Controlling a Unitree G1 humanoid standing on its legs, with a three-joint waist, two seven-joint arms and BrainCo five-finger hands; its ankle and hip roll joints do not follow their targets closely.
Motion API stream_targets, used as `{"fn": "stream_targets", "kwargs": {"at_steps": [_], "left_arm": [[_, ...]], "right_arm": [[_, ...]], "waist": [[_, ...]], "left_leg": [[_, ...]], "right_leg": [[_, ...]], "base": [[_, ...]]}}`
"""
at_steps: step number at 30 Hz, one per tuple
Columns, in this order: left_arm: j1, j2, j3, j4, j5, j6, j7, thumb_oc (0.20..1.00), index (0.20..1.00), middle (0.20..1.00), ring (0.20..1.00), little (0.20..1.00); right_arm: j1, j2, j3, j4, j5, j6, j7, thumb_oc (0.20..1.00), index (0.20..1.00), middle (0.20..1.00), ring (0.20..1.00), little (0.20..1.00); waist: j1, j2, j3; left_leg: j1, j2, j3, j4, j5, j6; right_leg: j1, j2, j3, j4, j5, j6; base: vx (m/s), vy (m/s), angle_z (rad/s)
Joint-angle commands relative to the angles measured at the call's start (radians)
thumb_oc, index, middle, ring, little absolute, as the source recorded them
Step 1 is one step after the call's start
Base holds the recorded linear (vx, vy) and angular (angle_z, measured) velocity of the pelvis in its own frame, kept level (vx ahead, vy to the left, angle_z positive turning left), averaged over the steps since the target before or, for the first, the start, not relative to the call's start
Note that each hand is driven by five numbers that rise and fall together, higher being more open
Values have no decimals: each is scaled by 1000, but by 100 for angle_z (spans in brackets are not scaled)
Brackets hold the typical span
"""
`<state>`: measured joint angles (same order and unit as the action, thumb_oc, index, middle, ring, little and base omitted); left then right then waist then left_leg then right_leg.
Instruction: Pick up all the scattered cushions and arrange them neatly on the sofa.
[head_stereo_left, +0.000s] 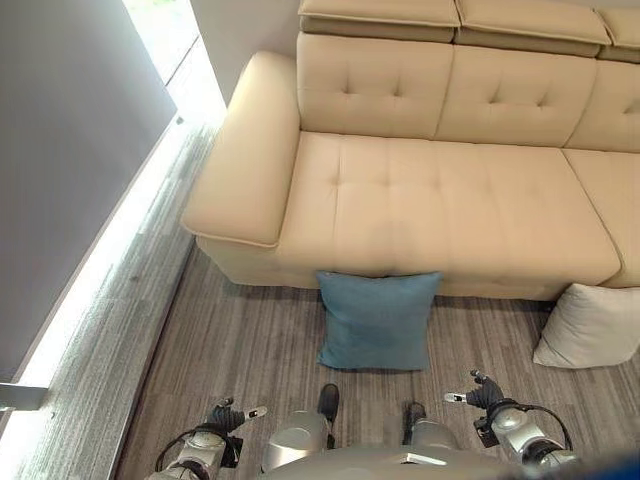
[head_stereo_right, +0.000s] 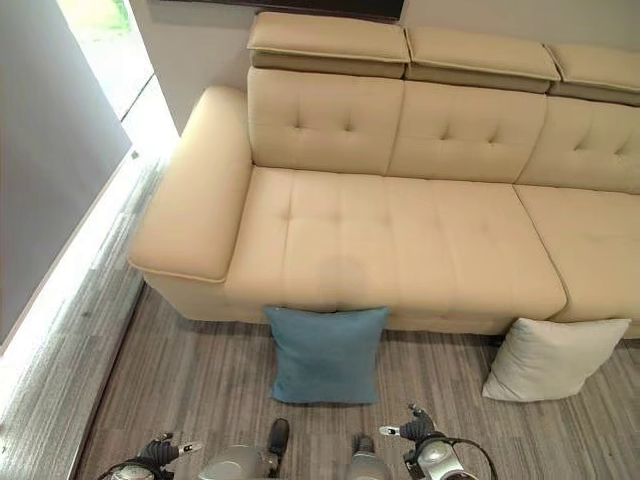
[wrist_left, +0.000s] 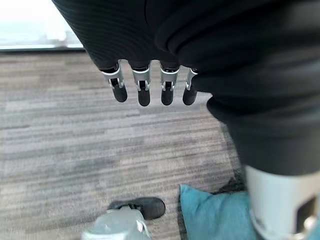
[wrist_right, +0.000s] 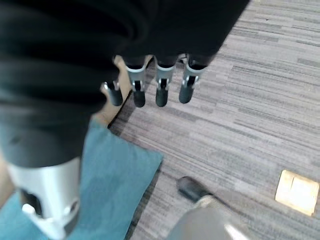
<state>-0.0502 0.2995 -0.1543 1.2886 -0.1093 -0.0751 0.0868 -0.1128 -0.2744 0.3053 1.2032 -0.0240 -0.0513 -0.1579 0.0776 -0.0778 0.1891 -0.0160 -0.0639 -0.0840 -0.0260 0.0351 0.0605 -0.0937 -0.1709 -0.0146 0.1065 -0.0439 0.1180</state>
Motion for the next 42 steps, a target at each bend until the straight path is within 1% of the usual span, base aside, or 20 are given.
{"fn": "stream_targets", "kwargs": {"at_steps": [1, 3, 7, 10, 14, 15, 16, 18, 19, 20, 21, 22, 23, 25, 27, 28, 34, 36, 39, 42], "left_arm": [[-25, 2, 1, -3, -45, -22, -4, 1000, 1000, 1000, 1000, 1000], [-31, -1, -3, -8, -53, -24, -4, 1000, 1000, 1000, 1000, 1000], [-56, -12, -25, -34, -65, -30, 2, 1000, 1000, 1000, 1000, 1000], [-65, -13, -21, -49, -84, -36, 15, 1000, 1000, 1000, 1000, 1000], [-114, 1, -12, -113, -146, -65, 76, 1000, 1000, 1000, 1000, 1000], [-130, 4, -11, -125, -167, -74, 94, 1000, 1000, 1000, 1000, 1000], [-175, 11, -17, -145, -208, -96, 129, 1000, 1000, 1000, 1000, 1000], [-208, 14, -23, -164, -248, -114, 148, 1000, 1000, 1000, 1000, 1000], [-271, 28, -32, -192, -298, -132, 175, 1000, 1000, 1000, 1000, 1000], [-318, 37, -39, -206, -330, -138, 193, 1000, 1000, 1000, 1000, 1000], [-371, 43, -39, -195, -360, -144, 218, 1000, 1000, 1000, 1000, 1000], [-373, 43, -39, -194, -360, -144, 218, 1000, 1000, 1000, 1000, 1000], [-424, 48, -50, -210, -374, -153, 246, 1000, 1000, 1000, 1000, 1000], [-453, 54, -61, -219, -375, -155, 254, 1000, 1000, 1000, 1000, 1000], [-525, 79, -88, -244, -373, -160, 267, 1000, 1000, 1000, 1000, 1000], [-527, 79, -88, -243, -373, -161, 266, 1000, 1000, 1000, 1000, 1000], [-676, 131, -114, -280, -425, -171, 268, 1000, 1000, 1000, 1000, 1000], [-780, 161, -126, -328, -486, -191, 285, 1000, 1000, 1000, 1000, 1000], [-814, 176, -136, -338, -505, -193, 281, 1000, 1000, 1000, 1000, 1000], [-887, 198, -137, -347, -583, -204, 263, 1000, 1000, 1000, 1000, 1000]], "right_arm": [[-12, -52, 17, -20, 12, -11, -4, 1000, 1000, 1000, 1000, 1000], [-11, -55, 13, -22, 19, -14, -6, 1000, 1000, 1000, 1000, 1000], [-2, -61, 5, -19, 37, -24, -11, 1000, 1000, 1000, 1000, 1000], [-4, -61, -1, -24, 47, -31, -18, 1000, 1000, 1000, 1000, 1000], [-45, -64, -7, -57, 82, -46, -49, 1000, 1000, 1000, 1000, 1000], [-64, -67, -6, -67, 91, -48, -62, 1000, 1000, 1000, 1000, 1000], [-107, -76, -3, -94, 113, -56, -89, 1000, 1000, 1000, 1000, 1000], [-147, -87, -1, -117, 136, -64, -114, 1000, 1000, 1000, 1000, 1000], [-229, -101, 12, -154, 160, -74, -149, 1000, 1000, 1000, 1000, 1000], [-288, -111, 22, -180, 173, -81, -179, 1000, 1000, 1000, 1000, 1000], [-348, -122, 26, -199, 187, -90, -214, 1000, 1000, 1000, 1000, 1000], [-349, -121, 26, -199, 187, -90, -214, 1000, 1000, 1000, 1000, 1000], [-407, -135, 20, -222, 202, -99, -254, 1000, 1000, 1000, 1000, 1000], [-440, -139, 18, -233, 205, -107, -274, 1000, 1000, 1000, 1000, 1000], [-524, -168, 10, -251, 222, -123, -324, 1000, 1000, 1000, 1000, 1000], [-525, -168, 10, -251, 222, -123, -324, 1000, 1000, 1000, 1000, 1000], [-650, -208, -5, -306, 228, -141, -417, 1000, 1000, 1000, 1000, 1000], [-710, -230, -1, -359, 235, -154, -457, 1000, 1000, 1000, 1000, 1000], [-734, -240, 4, -364, 253, -163, -455, 1000, 1000, 1000, 1000, 1000], [-784, -250, 20, -369, 340, -196, -415, 1000, 1000, 1000, 1000, 1000]], "waist": [[2, 14, -1], [-2, 14, 2], [-12, 12, 10], [-11, 10, 16], [-4, 9, 68], [-3, 11, 86], [-3, 16, 119], [-4, 20, 131], [-13, 22, 144], [-18, 24, 150], [-26, 24, 158], [-26, 24, 155], [-35, 25, 159], [-41, 26, 157], [-57, 30, 163], [-57, 30, 159], [-93, 39, 166], [-119, 42, 176], [-123, 43, 174], [-130, 43, 187]], "left_leg": [[-34, -3, -90, 115, -127, -31], [-40, 2, -95, 113, -123, -36], [-57, 23, -121, 84, -99, -61], [-62, 26, -129, 79, -95, -65], [-161, 14, -140, 119, -85, -73], [-199, 7, -141, 141, -82, -74], [-294, -3, -135, 197, -79, -82], [-371, -7, -120, 241, -83, -90], [-492, -5, -95, 306, -87, -94], [-567, 0, -84, 361, -124, -97], [-655, -1, -76, 415, -131, -95], [-660, -2, -75, 417, -132, -95], [-739, -2, -69, 456, -140, -93], [-791, -6, -66, 483, -146, -91], [-916, -11, -61, 542, -156, -85], [-922, -11, -61, 545, -157, -85], [-1121, -19, -47, 620, -178, -76], [-1263, -22, -44, 687, -191, -73], [-1308, -24, -42, 715, -195, -72], [-1395, -23, -34, 758, -200, -71]], "right_leg": [[-9, 53, -33, -2, 54, -15], [-9, 57, -40, -7, 52, -19], [9, 73, -88, -54, 40, -37], [12, 75, -103, -58, 35, -38], [-64, 67, -127, -20, 28, -44], [-102, 64, -130, 2, 28, -46], [-194, 50, -133, 52, 26, -51], [-276, 47, -126, 98, 20, -58], [-406, 42, -112, 169, 14, -66], [-486, 49, -94, 222, -22, -66], [-577, 47, -80, 275, -29, -69], [-582, 47, -80, 277, -30, -69], [-659, 47, -70, 308, -35, -70], [-712, 47, -63, 331, -36, -69], [-836, 45, -43, 385, -41, -66], [-842, 45, -43, 388, -42, -66], [-1052, 44, -13, 478, -59, -62], [-1195, 51, 3, 547, -67, -55], [-1248, 54, 7, 580, -76, -57], [-1338, 66, 10, 629, -80, -55]], "base": [[62, -195, 34], [17, -135, 19], [16, -133, 28], [7, -43, 29], [-151, -34, 23], [-283, 6, 20], [-275, 22, 5], [-244, 64, 4], [-198, 91, 10], [-221, 112, 1], [-75, 52, -19], [-123, 69, -25], [-83, 52, -20], [-67, 55, -8], [-34, 43, -6], [-12, 30, -5], [2, 36, -8], [-9, -8, -2], [19, -34, 1], [57, -51, -3]]}}
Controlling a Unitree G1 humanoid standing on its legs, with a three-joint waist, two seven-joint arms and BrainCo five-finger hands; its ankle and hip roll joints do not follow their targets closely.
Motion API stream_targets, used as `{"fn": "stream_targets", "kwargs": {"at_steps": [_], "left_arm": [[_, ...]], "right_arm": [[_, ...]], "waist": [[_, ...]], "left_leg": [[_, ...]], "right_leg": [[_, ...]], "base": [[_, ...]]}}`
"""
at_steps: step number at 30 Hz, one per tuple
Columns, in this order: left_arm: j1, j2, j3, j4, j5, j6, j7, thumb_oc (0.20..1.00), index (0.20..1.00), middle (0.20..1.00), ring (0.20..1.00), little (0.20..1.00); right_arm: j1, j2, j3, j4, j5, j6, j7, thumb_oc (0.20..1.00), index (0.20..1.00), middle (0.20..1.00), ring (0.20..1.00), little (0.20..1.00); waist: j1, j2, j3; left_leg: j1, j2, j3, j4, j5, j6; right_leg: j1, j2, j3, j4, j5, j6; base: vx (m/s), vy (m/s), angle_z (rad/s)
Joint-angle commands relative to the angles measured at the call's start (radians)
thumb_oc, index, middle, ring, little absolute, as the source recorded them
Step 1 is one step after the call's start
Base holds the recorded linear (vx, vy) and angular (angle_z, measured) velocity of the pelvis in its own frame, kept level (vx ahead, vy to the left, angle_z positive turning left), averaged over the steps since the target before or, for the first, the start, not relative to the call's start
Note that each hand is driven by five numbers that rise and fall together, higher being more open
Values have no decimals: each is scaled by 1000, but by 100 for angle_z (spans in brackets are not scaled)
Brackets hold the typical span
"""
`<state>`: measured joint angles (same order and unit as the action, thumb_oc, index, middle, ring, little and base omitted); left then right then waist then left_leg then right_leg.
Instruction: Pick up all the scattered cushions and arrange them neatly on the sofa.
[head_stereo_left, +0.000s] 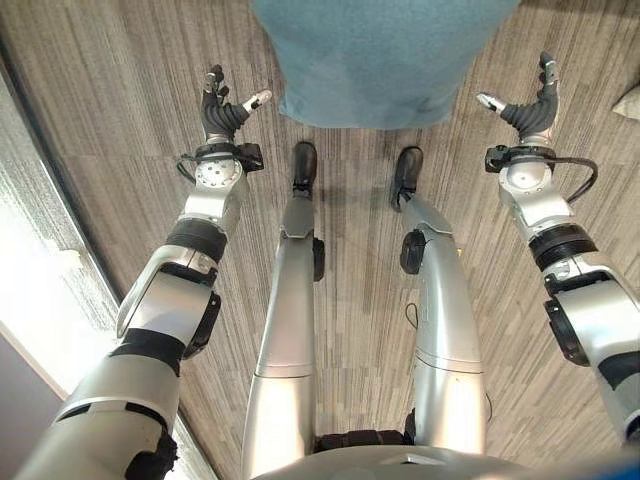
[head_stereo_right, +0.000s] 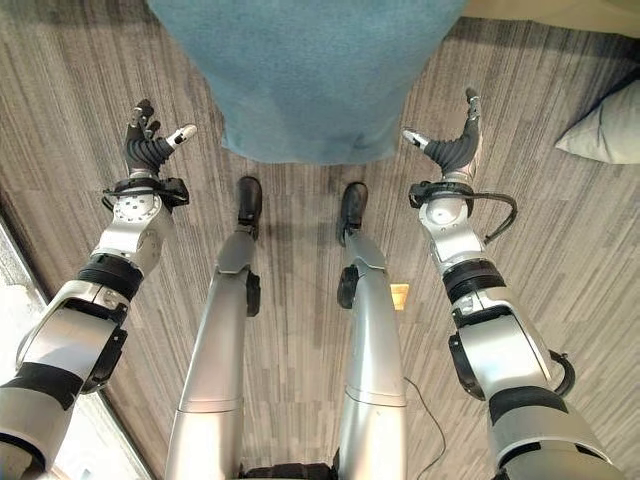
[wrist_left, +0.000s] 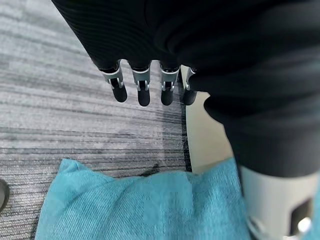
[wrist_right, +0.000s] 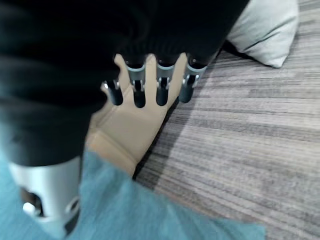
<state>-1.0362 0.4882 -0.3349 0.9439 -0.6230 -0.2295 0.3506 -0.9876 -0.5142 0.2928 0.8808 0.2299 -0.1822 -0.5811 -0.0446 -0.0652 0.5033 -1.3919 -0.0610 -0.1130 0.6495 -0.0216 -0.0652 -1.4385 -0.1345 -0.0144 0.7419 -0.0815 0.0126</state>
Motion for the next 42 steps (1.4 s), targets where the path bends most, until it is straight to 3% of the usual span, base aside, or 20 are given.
{"fn": "stream_targets", "kwargs": {"at_steps": [1, 8, 16, 22, 29, 39, 40, 41, 42], "left_arm": [[97, 10, 43, -1, -71, -50, -1, 1000, 1000, 1000, 1000, 1000], [-53, 40, -21, 10, -85, -38, -6, 1000, 1000, 1000, 1000, 1000], [-205, 62, -116, -1, -108, -42, -39, 1000, 1000, 1000, 1000, 1000], [-285, 52, -183, -5, -121, -50, -52, 1000, 1000, 1000, 1000, 1000], [-397, -25, -265, 29, -132, -23, -31, 1000, 1000, 1000, 1000, 1000], [-524, -106, -296, 163, 6, 71, 56, 1000, 1000, 1000, 1000, 1000], [-532, -111, -305, 160, 15, 76, 59, 940, 940, 940, 940, 940], [-539, -113, -313, 160, 16, 79, 59, 561, 561, 561, 561, 561], [-541, -112, -319, 151, 13, 79, 58, 200, 200, 200, 200, 200]], "right_arm": [[89, -11, 33, -45, 88, -66, 10, 1000, 1000, 1000, 1000, 1000], [-20, -31, 77, -34, 185, -93, 43, 1000, 1000, 1000, 1000, 1000], [-217, -39, 207, -21, 304, -121, 140, 1000, 1000, 1000, 1000, 1000], [-357, 0, 357, -21, 280, -103, 182, 1000, 1000, 1000, 1000, 1000], [-480, 155, 446, 29, 216, -61, 143, 1000, 1000, 1000, 1000, 1000], [-505, 178, 423, -40, 182, -42, 91, 1000, 1000, 1000, 1000, 1000], [-510, 176, 417, -52, 187, -47, 87, 595, 595, 595, 595, 595], [-514, 177, 413, -58, 196, -51, 85, 366, 366, 366, 366, 366], [-515, 176, 401, -76, 212, -60, 78, 200, 200, 200, 200, 200]], "waist": [[-8, 31, -130], [-21, 37, -119], [-2, 59, -59], [11, 59, -24], [27, 79, -9], [20, 73, -27], [20, 74, -28], [19, 76, -28], [18, 80, -27]], "left_leg": [[-24, -26, -5, 85, -144, 55], [-156, -14, -8, 131, -135, 45], [-177, -6, -36, 175, -120, 34], [-178, -4, -41, 196, -116, 26], [-178, -7, -44, 200, -107, 25], [-178, -11, -45, 187, -99, 22], [-178, -8, -46, 190, -99, 22], [-178, -6, -48, 192, -99, 22], [-178, -5, -50, 196, -100, 23]], "right_leg": [[2, 30, 11, -4, -43, 50], [-128, 40, -2, 49, -46, 59], [-131, 51, -31, 75, -50, 60], [-131, 55, -36, 98, -46, 57], [-131, 52, -44, 104, -49, 53], [-131, 64, -42, 101, -44, 55], [-131, 66, -43, 102, -46, 55], [-131, 67, -45, 103, -47, 55], [-131, 69, -45, 106, -48, 55]], "base": [[46, -71, -14], [62, -84, -3], [22, -37, -2], [4, -23, -1], [0, 0, 0], [1, -11, 3], [20, 14, -3], [24, 12, -3], [0, 0, 0]]}}
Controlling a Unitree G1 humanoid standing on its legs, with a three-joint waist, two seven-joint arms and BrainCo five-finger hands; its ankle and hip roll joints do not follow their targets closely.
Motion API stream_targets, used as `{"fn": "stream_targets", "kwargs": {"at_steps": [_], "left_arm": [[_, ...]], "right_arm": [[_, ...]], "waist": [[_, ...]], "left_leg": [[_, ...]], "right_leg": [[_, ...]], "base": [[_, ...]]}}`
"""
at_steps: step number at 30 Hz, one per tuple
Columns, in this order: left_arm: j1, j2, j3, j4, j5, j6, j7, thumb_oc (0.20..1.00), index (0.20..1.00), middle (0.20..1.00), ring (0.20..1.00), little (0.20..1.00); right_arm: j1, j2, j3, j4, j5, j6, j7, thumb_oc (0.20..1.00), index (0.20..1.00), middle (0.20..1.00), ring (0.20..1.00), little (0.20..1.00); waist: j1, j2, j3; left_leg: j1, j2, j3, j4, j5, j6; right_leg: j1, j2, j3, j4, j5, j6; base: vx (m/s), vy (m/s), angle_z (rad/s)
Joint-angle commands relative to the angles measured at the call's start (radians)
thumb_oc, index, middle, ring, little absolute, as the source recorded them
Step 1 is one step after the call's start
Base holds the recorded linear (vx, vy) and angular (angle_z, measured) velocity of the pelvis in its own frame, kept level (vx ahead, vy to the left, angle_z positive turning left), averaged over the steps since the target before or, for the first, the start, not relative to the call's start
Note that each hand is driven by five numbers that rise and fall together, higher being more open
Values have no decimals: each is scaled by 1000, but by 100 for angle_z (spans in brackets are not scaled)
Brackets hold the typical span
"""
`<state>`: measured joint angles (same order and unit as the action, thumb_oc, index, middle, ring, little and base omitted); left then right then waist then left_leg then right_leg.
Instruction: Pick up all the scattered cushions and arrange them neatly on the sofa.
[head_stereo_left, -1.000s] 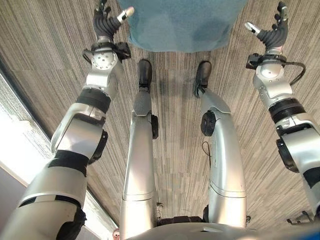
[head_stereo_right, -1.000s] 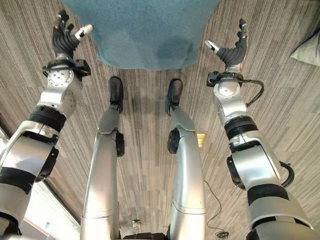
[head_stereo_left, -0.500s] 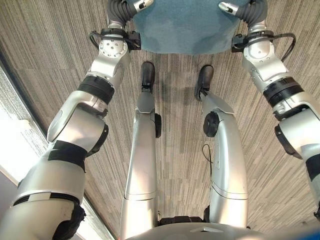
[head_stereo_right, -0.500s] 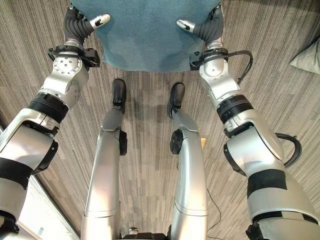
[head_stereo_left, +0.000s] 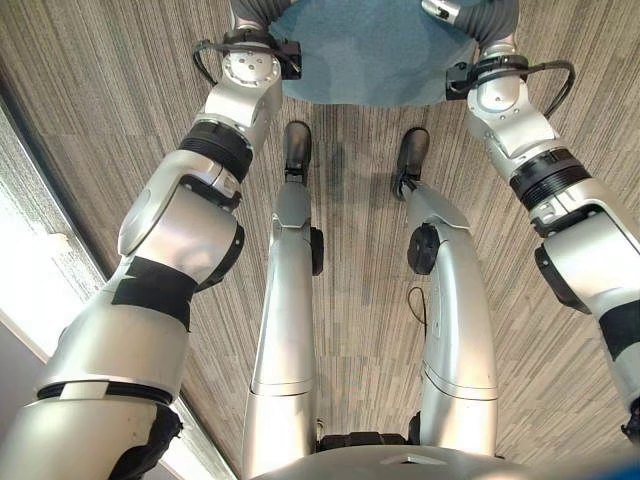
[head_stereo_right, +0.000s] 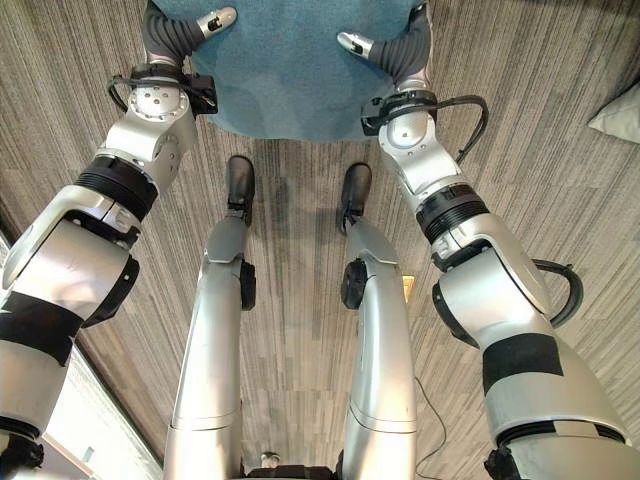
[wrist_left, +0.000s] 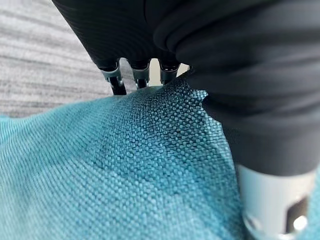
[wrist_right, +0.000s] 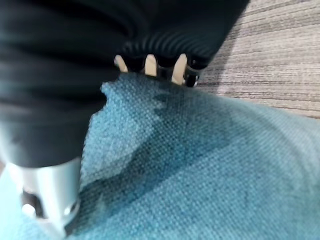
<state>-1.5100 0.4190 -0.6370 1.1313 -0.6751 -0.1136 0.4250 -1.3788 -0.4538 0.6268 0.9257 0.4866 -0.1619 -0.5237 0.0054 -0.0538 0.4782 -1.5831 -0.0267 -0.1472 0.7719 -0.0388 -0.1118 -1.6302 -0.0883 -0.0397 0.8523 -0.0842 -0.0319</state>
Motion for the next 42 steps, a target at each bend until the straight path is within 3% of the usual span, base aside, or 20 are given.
{"fn": "stream_targets", "kwargs": {"at_steps": [1, 10, 15, 18, 25, 31, 33, 35, 38, 42], "left_arm": [[-64, -40, -17, -49, 57, -41, -13, 200, 200, 200, 200, 200], [53, 1, 58, -266, -63, -143, 28, 200, 200, 200, 200, 200], [215, -41, 120, -508, -33, -203, 51, 200, 200, 200, 200, 200], [287, -73, 139, -586, 12, -210, 57, 200, 200, 200, 200, 200], [486, -132, 200, -765, 99, -219, 55, 200, 200, 200, 200, 200], [663, -111, 233, -906, 266, -216, 48, 200, 200, 200, 200, 200], [741, -101, 239, -951, 310, -214, 35, 200, 200, 200, 200, 200], [773, -104, 242, -974, 313, -215, 25, 200, 200, 200, 200, 200], [915, -113, 263, -1030, 304, -223, -6, 200, 200, 200, 200, 200], [1046, -120, 286, -1074, 282, -229, -43, 200, 200, 200, 200, 200]], "right_arm": [[-122, 112, 60, -135, -39, -83, 18, 200, 200, 200, 200, 200], [-70, 83, -7, -229, -71, -102, -17, 200, 200, 200, 200, 200], [50, 103, -100, -349, -126, -140, -48, 200, 200, 200, 200, 200], [107, 119, -142, -405, -158, -160, -58, 200, 200, 200, 200, 200], [281, 137, -230, -558, -224, -183, -35, 200, 200, 200, 200, 200], [472, 119, -290, -688, -278, -201, 8, 200, 200, 200, 200, 200], [568, 114, -306, -743, -283, -203, 40, 200, 200, 200, 200, 200], [608, 113, -309, -764, -288, -202, 55, 200, 200, 200, 200, 200], [774, 118, -317, -810, -269, -204, 120, 200, 200, 200, 200, 200], [909, 119, -321, -844, -252, -200, 176, 200, 200, 200, 200, 200]], "waist": [[-31, 71, -1], [-33, 75, -24], [-48, 69, -132], [-52, 68, -161], [-50, 81, -177], [-45, 78, -198], [-41, 72, -205], [-39, 70, -207], [-33, 64, -230], [-23, 61, -246]], "left_leg": [[13, -40, -19, 77, -83, 69], [13, -39, -17, 81, -94, 63], [14, -37, 1, -14, -82, 60], [62, -36, 5, -83, -69, 58], [293, -26, -25, -237, -40, 39], [535, -16, -45, -344, -38, 23], [639, -17, -48, -402, -4, 21], [686, -15, -52, -423, -1, 20], [891, -1, -50, -508, 2, 14], [1073, 21, -49, -577, 6, 10]], "right_leg": [[60, 22, -22, -4, -46, 100], [60, 26, -28, 5, -55, 91], [60, 32, -38, -53, -56, 90], [93, 34, -45, -94, -53, 87], [321, 28, -69, -227, -40, 86], [569, -7, -96, -362, -22, 93], [667, -18, -117, -426, 15, 87], [716, -18, -122, -449, 17, 88], [920, -23, -142, -541, 25, 92], [1099, -22, -159, -602, 24, 93]], "base": [[0, 0, 0], [7, 1, -1], [-13, -6, 8], [-59, -8, 11], [-74, 16, 5], [-25, 22, 6], [-19, 35, 4], [24, -4, 6], [62, -14, 8], [121, -28, 6]]}}
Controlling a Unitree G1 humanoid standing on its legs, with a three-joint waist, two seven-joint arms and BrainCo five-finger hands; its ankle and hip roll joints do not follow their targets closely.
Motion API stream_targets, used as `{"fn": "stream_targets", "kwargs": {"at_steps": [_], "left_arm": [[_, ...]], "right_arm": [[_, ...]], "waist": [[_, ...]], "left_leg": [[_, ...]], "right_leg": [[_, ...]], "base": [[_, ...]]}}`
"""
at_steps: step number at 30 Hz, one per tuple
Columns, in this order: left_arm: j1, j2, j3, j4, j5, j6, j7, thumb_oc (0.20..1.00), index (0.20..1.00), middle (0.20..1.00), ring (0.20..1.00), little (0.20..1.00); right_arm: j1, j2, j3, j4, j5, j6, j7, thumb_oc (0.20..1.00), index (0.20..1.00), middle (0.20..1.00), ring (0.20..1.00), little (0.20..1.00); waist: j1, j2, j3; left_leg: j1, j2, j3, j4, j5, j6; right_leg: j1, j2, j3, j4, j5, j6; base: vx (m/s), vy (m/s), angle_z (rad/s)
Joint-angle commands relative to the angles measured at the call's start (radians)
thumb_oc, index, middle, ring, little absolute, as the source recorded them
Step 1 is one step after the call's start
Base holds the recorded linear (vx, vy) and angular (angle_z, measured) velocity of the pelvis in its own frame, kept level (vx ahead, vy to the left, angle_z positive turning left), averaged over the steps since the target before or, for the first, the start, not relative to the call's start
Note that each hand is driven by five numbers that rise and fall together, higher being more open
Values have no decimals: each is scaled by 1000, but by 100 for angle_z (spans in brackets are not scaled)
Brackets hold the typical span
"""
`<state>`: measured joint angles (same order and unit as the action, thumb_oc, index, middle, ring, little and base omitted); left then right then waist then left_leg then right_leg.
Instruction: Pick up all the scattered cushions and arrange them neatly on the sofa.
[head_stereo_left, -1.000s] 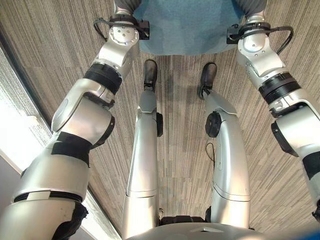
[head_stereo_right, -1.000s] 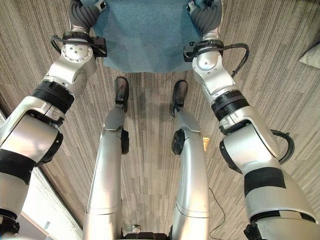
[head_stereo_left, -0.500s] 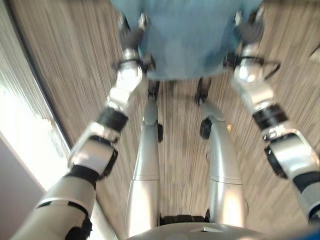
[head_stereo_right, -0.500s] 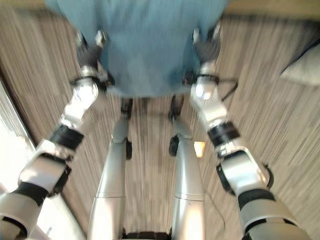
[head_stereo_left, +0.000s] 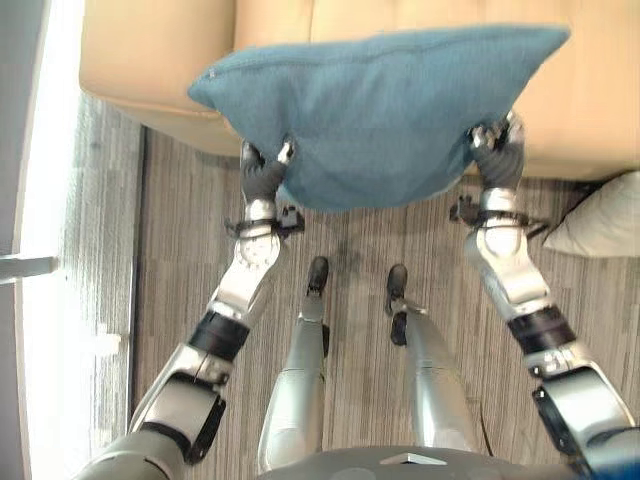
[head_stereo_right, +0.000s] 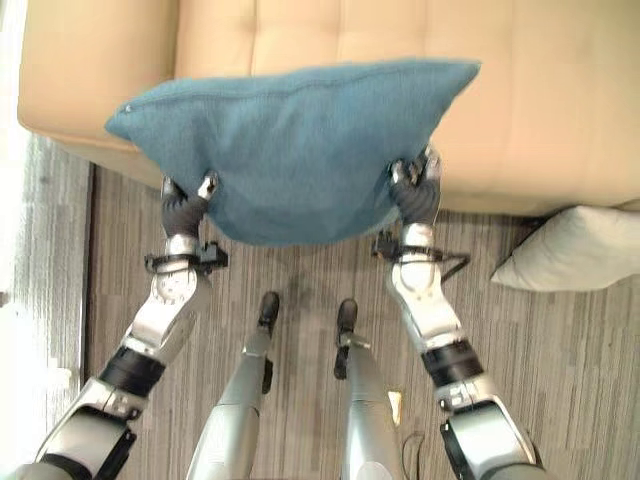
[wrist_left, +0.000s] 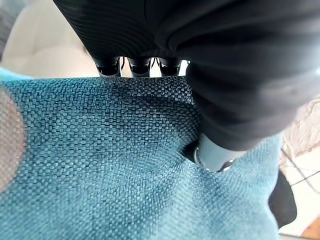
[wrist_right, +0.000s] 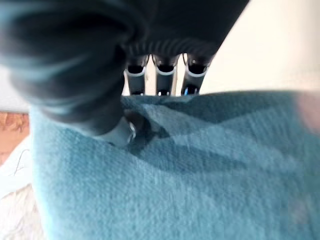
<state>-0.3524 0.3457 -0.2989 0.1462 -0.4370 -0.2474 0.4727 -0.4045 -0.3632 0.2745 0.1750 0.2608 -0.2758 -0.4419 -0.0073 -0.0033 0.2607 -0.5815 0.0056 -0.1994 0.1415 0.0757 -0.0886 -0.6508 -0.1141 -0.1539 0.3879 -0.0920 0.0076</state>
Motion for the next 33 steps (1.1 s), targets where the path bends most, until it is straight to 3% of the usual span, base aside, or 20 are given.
{"fn": "stream_targets", "kwargs": {"at_steps": [1, 6, 8, 9, 10, 13, 14, 15, 16, 19, 22, 23, 24, 27, 29, 30, 31, 33], "left_arm": [[-80, -49, -47, -98, 36, -96, -99, 200, 200, 200, 200, 200], [67, -41, -24, -109, 32, -83, -141, 200, 200, 200, 200, 200], [90, -52, -21, -116, 21, -76, -151, 200, 200, 200, 200, 200], [91, -52, -21, -116, 21, -75, -151, 200, 200, 200, 200, 200], [99, -63, -31, -113, 19, -68, -153, 200, 200, 200, 200, 200], [112, -68, -37, -107, 25, -58, -153, 200, 200, 200, 200, 200], [108, -69, -45, -88, 35, -40, -154, 200, 200, 200, 200, 200], [105, -67, -45, -87, 41, -35, -151, 200, 200, 200, 200, 200], [107, -66, -37, -91, 45, -28, -148, 200, 200, 200, 200, 200], [136, -53, -40, -98, 52, -24, -155, 200, 200, 200, 200, 200], [128, -43, -38, -101, 52, -16, -152, 200, 200, 200, 200, 200], [128, -27, -25, -120, 50, -17, -150, 200, 200, 200, 200, 200], [125, -21, -17, -124, 58, -21, -144, 200, 200, 200, 200, 200], [127, -24, -7, -127, 59, -25, -141, 200, 200, 200, 200, 200], [143, -24, 6, -143, 49, -30, -151, 200, 200, 200, 200, 200], [147, -26, 8, -145, 47, -31, -153, 200, 200, 200, 200, 200], [140, -23, 28, -145, 50, -35, -144, 200, 200, 200, 200, 200], [140, -30, 27, -133, 53, -37, -152, 200, 200, 200, 200, 200]], "right_arm": [[-34, 35, 32, -102, -24, -85, 106, 200, 200, 200, 200, 200], [118, 27, 9, -132, -25, -67, 170, 200, 200, 200, 200, 200], [162, 23, 3, -127, -23, -59, 180, 200, 200, 200, 200, 200], [163, 23, 3, -128, -23, -59, 180, 200, 200, 200, 200, 200], [182, 24, 8, -123, -30, -47, 177, 200, 200, 200, 200, 200], [195, 26, 6, -118, -30, -38, 182, 200, 200, 200, 200, 200], [200, 28, -4, -109, -22, -24, 180, 200, 200, 200, 200, 200], [199, 33, -5, -108, -22, -23, 174, 200, 200, 200, 200, 200], [185, 52, 3, -107, -23, -14, 167, 200, 200, 200, 200, 200], [185, 65, 11, -103, -38, -3, 179, 200, 200, 200, 200, 200], [173, 79, 9, -101, -48, 3, 179, 200, 200, 200, 200, 200], [143, 94, 15, -103, -59, 3, 193, 200, 200, 200, 200, 200], [134, 105, 19, -105, -66, 0, 196, 200, 200, 200, 200, 200], [132, 109, 25, -105, -65, 1, 205, 200, 200, 200, 200, 200], [113, 109, 35, -99, -55, 0, 208, 200, 200, 200, 200, 200], [109, 108, 39, -98, -52, 0, 210, 200, 200, 200, 200, 200], [85, 104, 47, -97, -52, 1, 214, 200, 200, 200, 200, 200], [95, 107, 46, -94, -55, -2, 217, 200, 200, 200, 200, 200]], "waist": [[-8, 10, -32], [-3, 17, -96], [1, 3, -117], [1, 4, -116], [0, -8, -129], [3, -13, -155], [13, -16, -173], [18, -17, -172], [52, -15, -177], [62, -28, -220], [76, -33, -231], [83, -14, -207], [84, 4, -191], [77, 18, -184], [65, 20, -183], [60, 18, -181], [52, 16, -165], [53, -4, -178]], "left_leg": [[115, -4, 2, 35, -104, -16], [331, 38, -5, -63, -67, -37], [332, 32, 16, 35, -20, -56], [332, 31, 16, 38, -22, -55], [319, 14, 62, 103, -52, -28], [338, -6, 88, 52, -97, -2], [287, -23, 161, 5, -51, 9], [259, -28, 179, 15, -36, 9], [234, -40, 179, 0, -20, 17], [331, -50, 161, -67, -27, 43], [387, -51, 179, -84, -51, 67], [426, -48, 192, -81, -78, 103], [440, -41, 201, -75, -89, 120], [474, -38, 196, -85, -102, 127], [516, -38, 199, -108, -121, 121], [532, -39, 196, -114, -129, 119], [574, -31, 195, -116, -159, 107], [595, -40, 190, -109, -185, 95]], "right_leg": [[161, 7, -47, -150, 32, 53], [400, 45, -46, -248, 11, 41], [503, 60, -58, -311, 4, 27], [506, 60, -59, -313, 5, 27], [548, 52, -56, -332, 7, 24], [577, 52, -54, -348, 6, 31], [626, 57, -48, -367, 2, 39], [642, 61, -42, -368, -1, 39], [676, 86, -4, -362, -17, 39], [730, 69, 12, -370, -27, 58], [730, 42, 32, -316, -32, 84], [641, 7, 41, -103, 30, 127], [578, -8, 30, 15, 67, 142], [521, -12, 12, 38, 47, 125], [490, -9, -18, -125, 46, 106], [470, -4, -17, -184, 67, 106], [426, -17, -50, -300, 126, 126], [472, -17, -52, -345, 144, 121]], "base": [[154, -31, 4], [203, -86, 11], [154, -131, 25], [128, -117, 32], [64, -37, 20], [162, 0, 4], [243, 69, 3], [327, 158, 10], [176, 102, -1], [356, 157, -105], [199, 198, -26], [112, 285, -47], [67, 253, -48], [129, 87, -12], [210, -44, -29], [334, -129, -33], [402, -172, -24], [304, -152, -1]]}}
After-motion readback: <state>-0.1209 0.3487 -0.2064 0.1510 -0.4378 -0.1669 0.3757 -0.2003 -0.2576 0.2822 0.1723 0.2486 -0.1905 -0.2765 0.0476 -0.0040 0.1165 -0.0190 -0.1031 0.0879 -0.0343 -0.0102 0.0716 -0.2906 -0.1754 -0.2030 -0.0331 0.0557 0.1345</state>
